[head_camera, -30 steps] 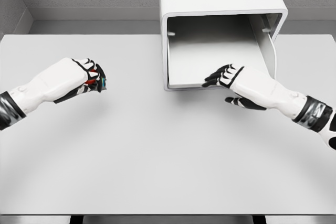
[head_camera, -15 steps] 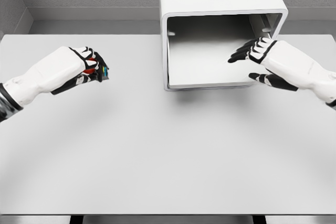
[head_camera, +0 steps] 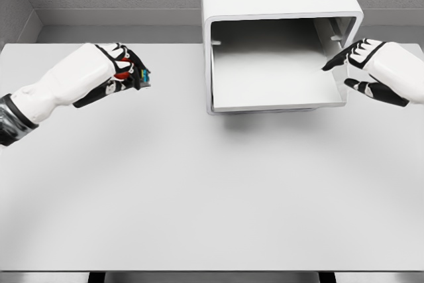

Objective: Slide open multi-storey tabletop storage cabinets and put open load switch and slide close multi-storey tabletop storage cabinets

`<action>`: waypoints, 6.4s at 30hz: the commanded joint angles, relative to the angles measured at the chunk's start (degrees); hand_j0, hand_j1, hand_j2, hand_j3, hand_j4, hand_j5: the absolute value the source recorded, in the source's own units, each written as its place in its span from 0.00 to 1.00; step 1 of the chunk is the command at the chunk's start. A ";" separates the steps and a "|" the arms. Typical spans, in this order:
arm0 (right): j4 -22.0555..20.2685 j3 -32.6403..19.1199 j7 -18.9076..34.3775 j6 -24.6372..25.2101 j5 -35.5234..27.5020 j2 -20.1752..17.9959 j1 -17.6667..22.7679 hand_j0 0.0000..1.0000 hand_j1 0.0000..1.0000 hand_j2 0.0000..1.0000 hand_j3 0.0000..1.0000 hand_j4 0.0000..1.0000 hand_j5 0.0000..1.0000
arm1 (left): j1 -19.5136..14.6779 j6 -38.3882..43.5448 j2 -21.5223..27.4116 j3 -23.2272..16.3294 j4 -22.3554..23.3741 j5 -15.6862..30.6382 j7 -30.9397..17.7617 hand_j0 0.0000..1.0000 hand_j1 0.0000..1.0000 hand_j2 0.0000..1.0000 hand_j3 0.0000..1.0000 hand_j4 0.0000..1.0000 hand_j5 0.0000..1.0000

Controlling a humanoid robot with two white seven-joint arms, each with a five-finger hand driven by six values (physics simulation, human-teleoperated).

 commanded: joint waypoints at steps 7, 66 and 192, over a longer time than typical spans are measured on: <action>5.18 -1.32 0.06 0.08 -0.40 -0.93 0.00 0.58 0.58 0.58 0.58 0.58 0.58 | -1.05 0.19 -3.21 -0.67 -0.02 0.37 0.08 0.31 0.31 0.31 0.31 0.31 0.31; 7.03 -1.41 0.24 0.08 0.48 -1.73 14.68 0.59 0.59 0.59 0.59 0.59 0.59 | -8.88 0.19 -21.49 -14.38 0.86 -13.25 0.08 0.32 0.32 0.32 0.32 0.32 0.32; 2.98 -1.50 -0.12 0.08 0.40 -1.73 16.52 0.59 0.59 0.59 0.59 0.59 0.59 | -16.44 0.19 -21.49 -20.18 7.98 -16.33 0.08 0.82 0.82 0.82 0.82 0.82 0.82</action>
